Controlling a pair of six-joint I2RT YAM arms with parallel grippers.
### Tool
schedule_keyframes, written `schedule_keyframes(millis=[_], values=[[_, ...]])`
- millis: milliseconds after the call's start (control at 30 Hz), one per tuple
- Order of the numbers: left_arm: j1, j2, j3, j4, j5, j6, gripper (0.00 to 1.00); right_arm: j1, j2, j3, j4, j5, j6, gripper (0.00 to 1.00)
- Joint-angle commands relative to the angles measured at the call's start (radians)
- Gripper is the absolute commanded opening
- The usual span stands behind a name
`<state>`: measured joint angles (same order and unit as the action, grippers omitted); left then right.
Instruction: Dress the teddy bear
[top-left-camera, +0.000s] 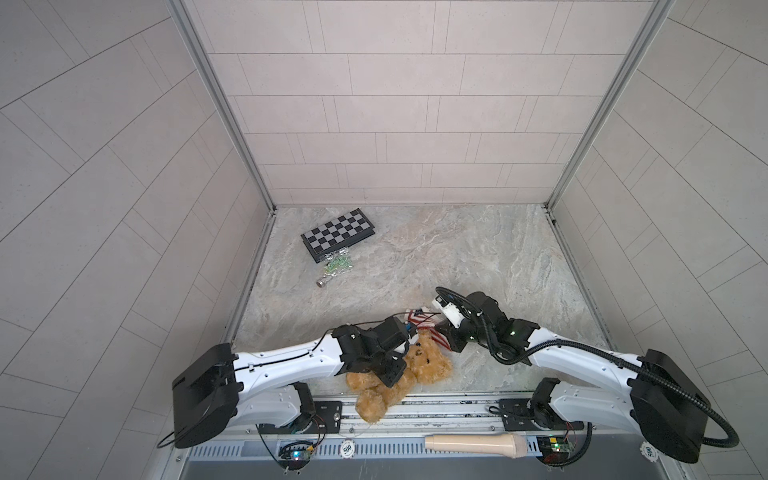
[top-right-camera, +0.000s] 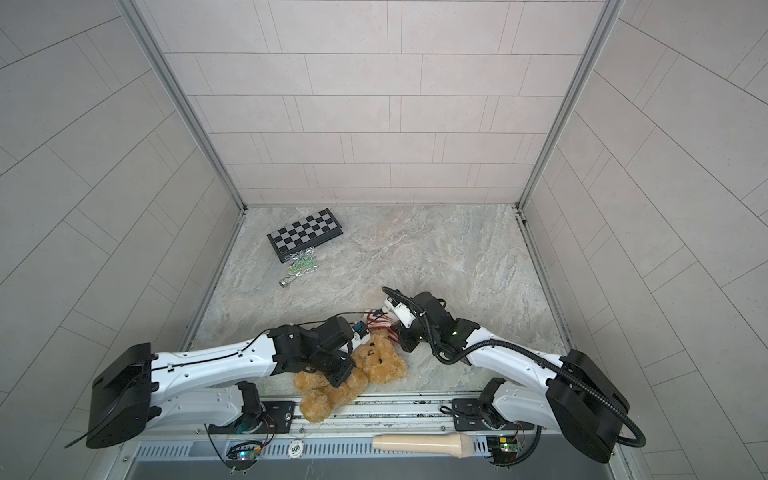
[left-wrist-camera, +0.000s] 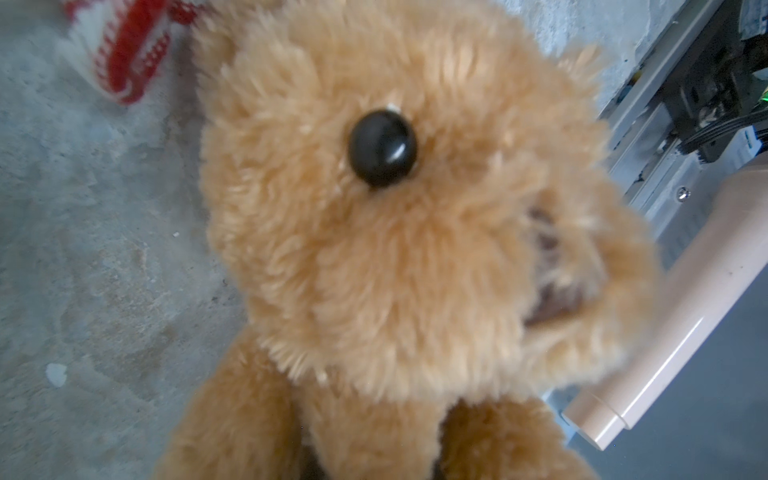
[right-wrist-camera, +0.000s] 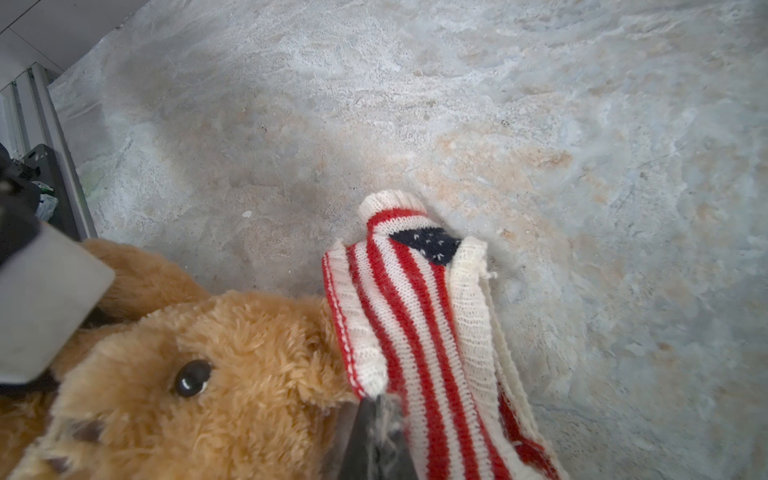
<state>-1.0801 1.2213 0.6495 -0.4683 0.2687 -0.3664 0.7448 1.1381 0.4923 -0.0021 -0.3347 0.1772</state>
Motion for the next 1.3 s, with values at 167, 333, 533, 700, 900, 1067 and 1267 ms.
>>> schedule_keyframes(millis=[167, 333, 533, 700, 900, 1067, 1267], values=[[0.094, 0.005, -0.034, 0.033, 0.022, -0.039, 0.0, -0.001, -0.064, -0.041, 0.013, -0.024, 0.0, 0.0], [0.095, 0.009, -0.02, 0.029, -0.017, -0.046, 0.0, -0.001, -0.069, -0.039, 0.015, -0.033, 0.002, 0.0], [0.102, 0.032, -0.026, 0.036, -0.108, -0.09, 0.0, 0.002, -0.079, -0.038, 0.007, -0.036, 0.009, 0.0], [0.1, 0.022, -0.04, 0.045, -0.181, -0.109, 0.0, 0.005, -0.102, -0.037, -0.011, -0.031, 0.01, 0.0], [0.068, 0.025, -0.018, 0.05, -0.232, -0.096, 0.0, 0.01, -0.121, -0.037, -0.006, -0.048, 0.025, 0.0], [0.015, 0.041, -0.015, 0.115, -0.262, -0.094, 0.0, 0.02, -0.109, -0.025, -0.013, -0.061, 0.028, 0.0], [-0.018, 0.024, -0.057, 0.205, -0.321, -0.104, 0.0, 0.036, -0.119, -0.006, -0.028, -0.065, 0.034, 0.0]])
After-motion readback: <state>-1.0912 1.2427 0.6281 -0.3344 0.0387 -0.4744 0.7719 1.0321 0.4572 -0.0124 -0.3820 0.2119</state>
